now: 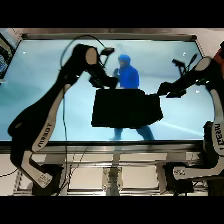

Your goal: Fold the clothes and pants, and hang the long-sleeved shirts on hangers.

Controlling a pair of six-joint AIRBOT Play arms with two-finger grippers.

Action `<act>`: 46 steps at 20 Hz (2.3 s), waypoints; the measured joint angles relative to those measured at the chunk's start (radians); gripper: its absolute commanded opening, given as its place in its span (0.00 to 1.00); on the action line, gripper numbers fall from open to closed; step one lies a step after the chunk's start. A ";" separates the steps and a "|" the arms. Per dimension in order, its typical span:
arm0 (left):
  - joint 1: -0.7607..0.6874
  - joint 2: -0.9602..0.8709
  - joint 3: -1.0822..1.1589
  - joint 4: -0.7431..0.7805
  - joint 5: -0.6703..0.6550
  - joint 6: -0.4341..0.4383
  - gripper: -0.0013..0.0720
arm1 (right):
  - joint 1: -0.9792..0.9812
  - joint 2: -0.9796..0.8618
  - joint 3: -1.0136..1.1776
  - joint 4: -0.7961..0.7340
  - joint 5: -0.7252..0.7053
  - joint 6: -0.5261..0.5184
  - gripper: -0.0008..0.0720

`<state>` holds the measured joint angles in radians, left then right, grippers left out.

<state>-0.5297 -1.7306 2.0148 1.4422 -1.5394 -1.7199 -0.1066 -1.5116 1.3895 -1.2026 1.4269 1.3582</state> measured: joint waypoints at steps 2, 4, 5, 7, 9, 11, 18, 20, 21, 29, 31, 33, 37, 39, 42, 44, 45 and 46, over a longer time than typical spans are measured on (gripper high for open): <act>0.042 0.028 -0.005 0.062 -0.035 0.000 0.84 | 0.028 -0.038 -0.042 0.023 -0.046 -0.010 0.98; 0.085 0.052 -0.015 0.102 -0.060 0.008 0.84 | 0.057 -0.076 -0.063 0.073 -0.069 -0.029 0.98; 0.108 0.063 -0.019 0.115 -0.072 0.015 0.84 | 0.075 -0.095 -0.069 0.109 -0.077 -0.044 0.98; 0.150 0.081 -0.030 0.131 -0.099 0.026 0.84 | 0.112 -0.127 -0.077 0.166 -0.090 -0.066 0.98; 0.188 0.098 -0.042 0.143 -0.119 0.036 0.84 | 0.152 -0.153 -0.081 0.202 -0.099 -0.080 0.97; 0.218 0.112 -0.057 0.148 -0.134 0.044 0.84 | 0.193 -0.177 -0.084 0.214 -0.108 -0.087 0.76; 0.271 0.139 -0.098 0.168 -0.152 0.078 0.84 | 0.205 -0.198 -0.079 0.171 -0.093 -0.087 0.05; 0.286 0.141 -0.106 0.185 -0.154 0.081 0.84 | 0.138 -0.178 -0.078 0.119 -0.059 -0.087 0.05; 0.296 0.141 -0.111 0.192 -0.154 0.082 0.84 | 0.093 -0.163 -0.077 0.098 -0.048 -0.087 0.05; 0.356 0.142 -0.192 0.209 -0.155 0.086 0.84 | -0.350 -0.057 -0.076 -0.065 -0.010 -0.095 0.05; 0.360 0.140 -0.208 0.211 -0.155 0.086 0.84 | -0.455 -0.051 -0.076 -0.107 -0.018 -0.095 0.05; 0.362 0.137 -0.216 0.211 -0.154 0.087 0.84 | -0.557 -0.049 -0.077 -0.134 -0.045 -0.098 0.44; 0.364 0.131 -0.223 0.211 -0.148 0.086 0.84 | -0.645 -0.048 -0.076 -0.063 -0.094 -0.196 0.95; 0.364 0.129 -0.225 0.211 -0.148 0.086 0.84 | -0.636 -0.049 -0.076 -0.044 -0.133 -0.233 0.94; 0.365 0.127 -0.225 0.211 -0.148 0.086 0.84 | -0.586 -0.076 -0.076 -0.058 -0.174 -0.245 0.93; 0.365 0.127 -0.225 0.211 -0.148 0.086 0.84 | -0.546 -0.117 -0.076 -0.078 -0.197 -0.237 0.69; 0.365 0.127 -0.225 0.211 -0.148 0.086 0.84 | -0.528 -0.139 -0.076 -0.079 -0.198 -0.231 0.56; 0.365 0.127 -0.225 0.211 -0.148 0.086 0.84 | -0.508 -0.161 -0.075 -0.079 -0.195 -0.229 0.42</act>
<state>-0.1646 -1.6039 1.7893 1.6535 -1.6878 -1.6337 -0.6147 -1.6726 1.3148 -1.2819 1.2320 1.1297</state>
